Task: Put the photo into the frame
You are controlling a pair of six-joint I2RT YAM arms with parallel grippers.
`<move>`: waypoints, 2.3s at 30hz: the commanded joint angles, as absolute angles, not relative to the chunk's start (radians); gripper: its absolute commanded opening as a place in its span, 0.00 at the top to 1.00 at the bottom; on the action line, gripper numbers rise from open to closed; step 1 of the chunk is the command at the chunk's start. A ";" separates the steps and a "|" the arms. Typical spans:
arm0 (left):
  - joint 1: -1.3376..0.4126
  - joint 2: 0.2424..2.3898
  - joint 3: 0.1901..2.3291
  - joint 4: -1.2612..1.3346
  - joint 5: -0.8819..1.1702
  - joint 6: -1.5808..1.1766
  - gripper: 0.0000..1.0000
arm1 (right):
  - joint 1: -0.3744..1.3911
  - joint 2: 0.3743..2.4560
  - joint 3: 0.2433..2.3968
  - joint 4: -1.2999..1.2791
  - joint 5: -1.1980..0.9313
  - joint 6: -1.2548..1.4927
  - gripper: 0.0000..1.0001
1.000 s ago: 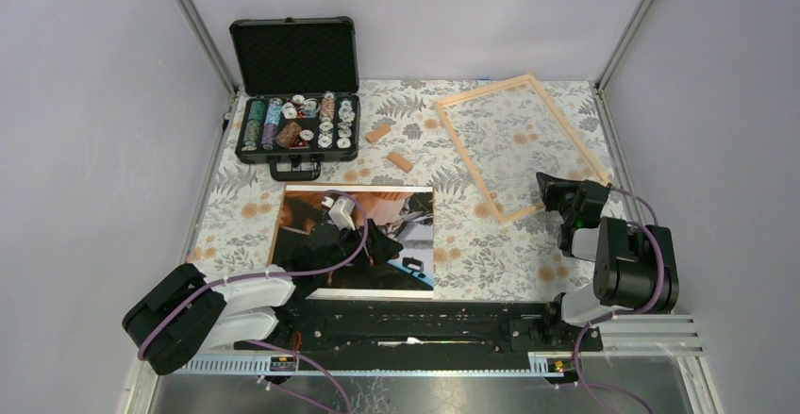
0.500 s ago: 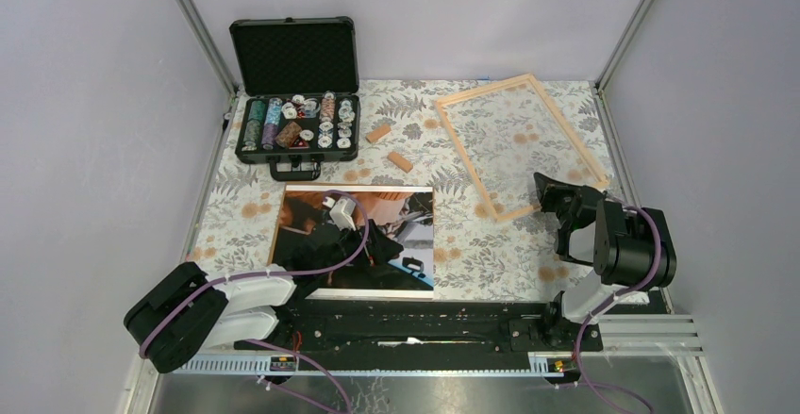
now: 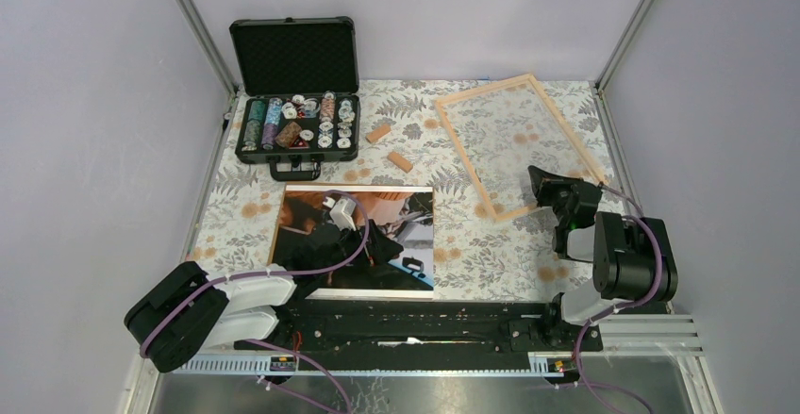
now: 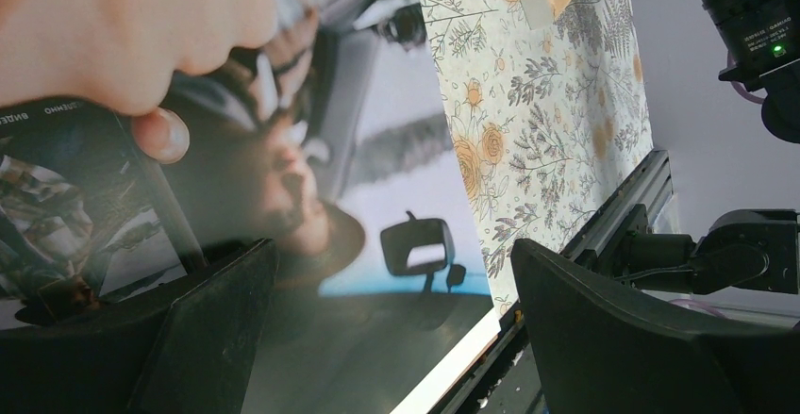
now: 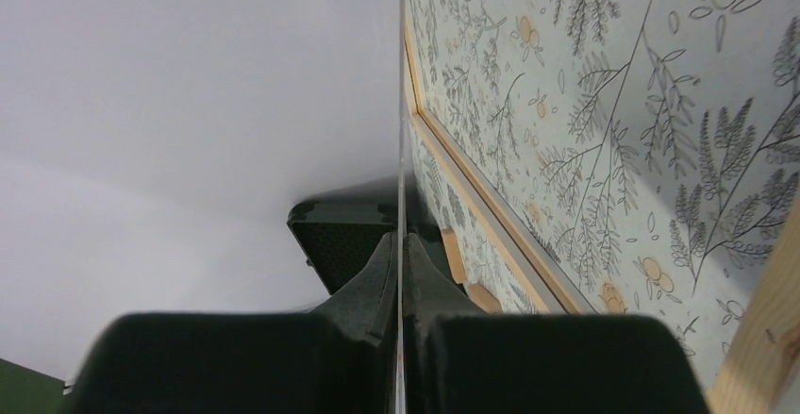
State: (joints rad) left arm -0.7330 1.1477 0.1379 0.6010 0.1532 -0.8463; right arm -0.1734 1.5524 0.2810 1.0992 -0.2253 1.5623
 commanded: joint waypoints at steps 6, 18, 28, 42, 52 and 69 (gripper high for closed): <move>-0.724 1.140 0.150 0.674 0.161 -0.851 0.01 | -0.124 1.538 0.320 1.090 -0.154 1.498 1.00; -0.722 1.145 0.149 0.680 0.167 -0.853 0.01 | -0.121 1.576 0.303 1.112 -0.088 1.470 1.00; -0.720 1.147 0.149 0.683 0.170 -0.854 0.01 | -0.113 1.537 0.283 1.076 -0.079 1.471 1.00; -0.719 1.143 0.144 0.689 0.172 -0.856 0.01 | -0.095 1.519 0.266 1.063 -0.079 1.475 1.00; -0.717 1.141 0.141 0.692 0.173 -0.856 0.01 | -0.095 1.508 0.255 1.056 -0.059 1.471 1.00; -0.715 1.143 0.140 0.694 0.177 -0.856 0.01 | -0.091 1.561 0.255 1.103 -0.088 1.502 1.00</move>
State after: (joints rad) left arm -0.7200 1.1473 0.1379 0.6258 0.1619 -0.8513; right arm -0.1028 1.5364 0.2565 1.0309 -0.0910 1.4815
